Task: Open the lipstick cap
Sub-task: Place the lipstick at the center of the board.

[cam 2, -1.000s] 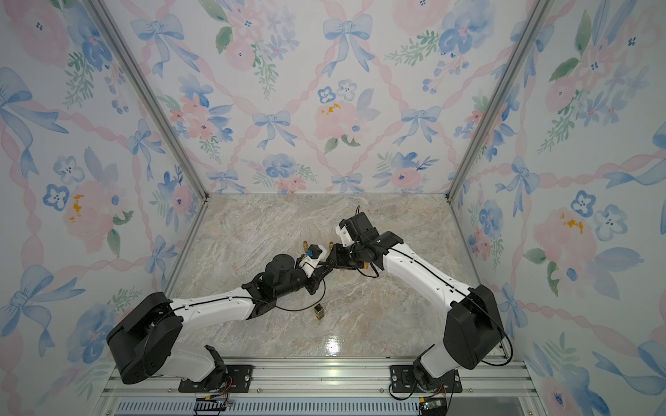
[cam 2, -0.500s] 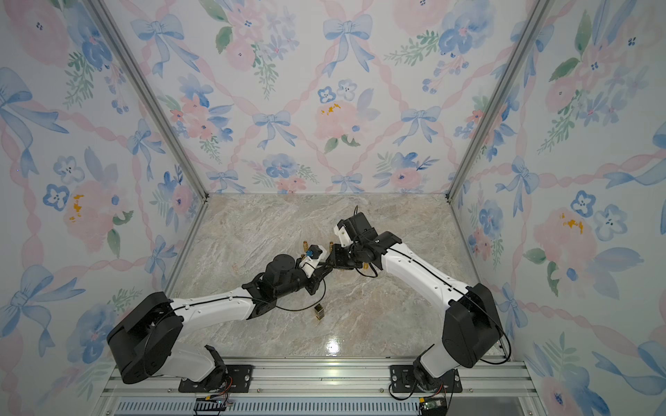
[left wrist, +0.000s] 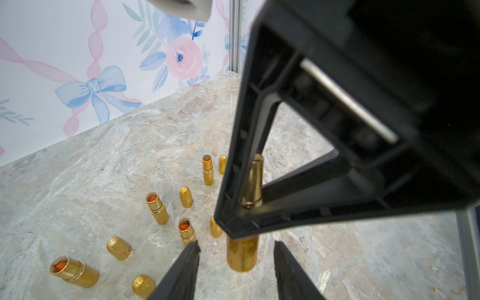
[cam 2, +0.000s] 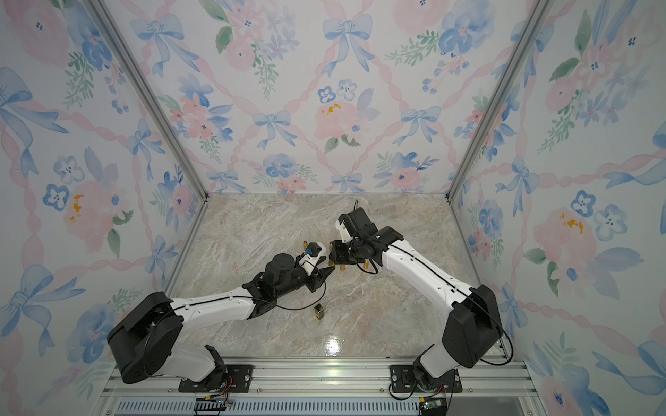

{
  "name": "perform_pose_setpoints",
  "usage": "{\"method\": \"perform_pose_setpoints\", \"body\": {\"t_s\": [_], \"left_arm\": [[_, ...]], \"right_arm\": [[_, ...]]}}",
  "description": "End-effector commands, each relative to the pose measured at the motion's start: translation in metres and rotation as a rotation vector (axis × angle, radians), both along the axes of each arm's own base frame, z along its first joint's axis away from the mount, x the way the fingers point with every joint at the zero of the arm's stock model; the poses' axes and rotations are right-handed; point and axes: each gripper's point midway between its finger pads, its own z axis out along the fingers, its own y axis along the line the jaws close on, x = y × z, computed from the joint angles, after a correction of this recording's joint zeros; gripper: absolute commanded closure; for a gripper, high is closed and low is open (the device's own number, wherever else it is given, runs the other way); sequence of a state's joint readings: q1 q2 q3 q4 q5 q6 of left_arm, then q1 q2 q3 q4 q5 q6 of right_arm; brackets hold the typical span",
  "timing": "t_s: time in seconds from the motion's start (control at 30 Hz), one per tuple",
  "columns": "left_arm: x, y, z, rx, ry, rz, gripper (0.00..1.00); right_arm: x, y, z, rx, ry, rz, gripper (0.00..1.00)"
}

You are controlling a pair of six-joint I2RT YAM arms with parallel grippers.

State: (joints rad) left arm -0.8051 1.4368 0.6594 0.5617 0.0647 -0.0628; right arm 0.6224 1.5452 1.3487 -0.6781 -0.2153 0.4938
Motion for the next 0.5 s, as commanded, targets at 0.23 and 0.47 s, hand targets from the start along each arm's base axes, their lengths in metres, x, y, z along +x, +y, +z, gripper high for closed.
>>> {"method": "perform_pose_setpoints", "body": {"t_s": [0.23, 0.47], "left_arm": [[0.001, 0.030, 0.009, -0.050, 0.004, 0.128, 0.12], [-0.005, 0.038, 0.000, -0.067, 0.060, 0.159, 0.02]], "right_arm": [[0.018, -0.056, -0.029, -0.164, -0.036, -0.147, 0.80], [0.029, -0.066, -0.061, -0.262, -0.060, -0.166, 0.80]]}}
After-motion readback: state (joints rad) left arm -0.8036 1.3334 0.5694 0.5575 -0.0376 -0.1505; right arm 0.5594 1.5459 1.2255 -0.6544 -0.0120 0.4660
